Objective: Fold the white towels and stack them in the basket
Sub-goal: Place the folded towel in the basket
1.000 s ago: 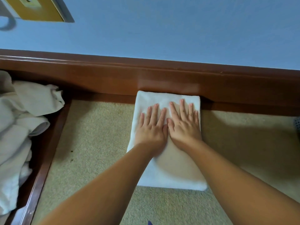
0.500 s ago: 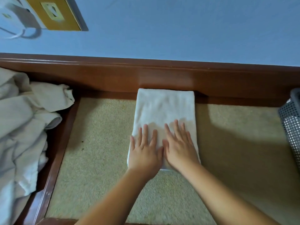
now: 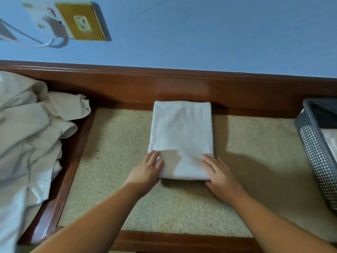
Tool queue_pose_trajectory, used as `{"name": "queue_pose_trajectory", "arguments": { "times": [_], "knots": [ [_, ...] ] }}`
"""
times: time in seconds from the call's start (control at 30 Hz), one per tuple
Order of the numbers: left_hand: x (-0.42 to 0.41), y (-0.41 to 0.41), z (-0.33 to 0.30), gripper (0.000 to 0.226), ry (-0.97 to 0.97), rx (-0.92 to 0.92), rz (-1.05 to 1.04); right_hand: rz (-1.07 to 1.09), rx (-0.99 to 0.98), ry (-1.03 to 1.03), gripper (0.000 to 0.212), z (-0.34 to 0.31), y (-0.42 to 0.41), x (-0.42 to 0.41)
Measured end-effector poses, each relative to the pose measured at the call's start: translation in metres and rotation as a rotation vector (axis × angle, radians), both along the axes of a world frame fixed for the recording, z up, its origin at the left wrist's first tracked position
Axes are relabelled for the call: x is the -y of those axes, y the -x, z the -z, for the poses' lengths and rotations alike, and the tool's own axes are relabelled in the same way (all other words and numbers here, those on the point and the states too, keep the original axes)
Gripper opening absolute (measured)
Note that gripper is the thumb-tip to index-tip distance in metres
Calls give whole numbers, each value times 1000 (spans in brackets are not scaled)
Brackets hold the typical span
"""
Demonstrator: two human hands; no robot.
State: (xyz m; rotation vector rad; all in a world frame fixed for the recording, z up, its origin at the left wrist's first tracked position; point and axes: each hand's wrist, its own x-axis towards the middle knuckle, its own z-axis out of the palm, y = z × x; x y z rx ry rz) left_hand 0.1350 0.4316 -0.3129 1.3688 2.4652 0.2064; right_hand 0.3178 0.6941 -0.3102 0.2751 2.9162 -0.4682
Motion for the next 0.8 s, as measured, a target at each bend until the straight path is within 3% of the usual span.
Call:
{"name": "queue_pose_trajectory", "arguments": {
  "times": [0.13, 0.2, 0.37, 0.57, 0.67, 0.8],
  "knots": [
    [0, 6, -21, 41, -51, -69, 12, 93, -63, 53, 67, -20, 6, 4],
    [-2, 15, -46, 38, -96, -51, -12, 153, -3, 121, 58, -44, 14, 1],
    [-6, 38, -151, 33, -219, 135, -190, 382, -162, 364, 44, -140, 23, -19],
    [-10, 61, -248, 17, -454, 451, -272, 450, -332, 676, 37, -252, 29, -44],
    [-23, 71, -240, 20, -554, 694, -354, 506, -312, 853, 30, -251, 41, -56],
    [-42, 79, -164, 23, -547, 976, -581, 737, -208, 1019, 34, -186, 70, -64]
  ]
}}
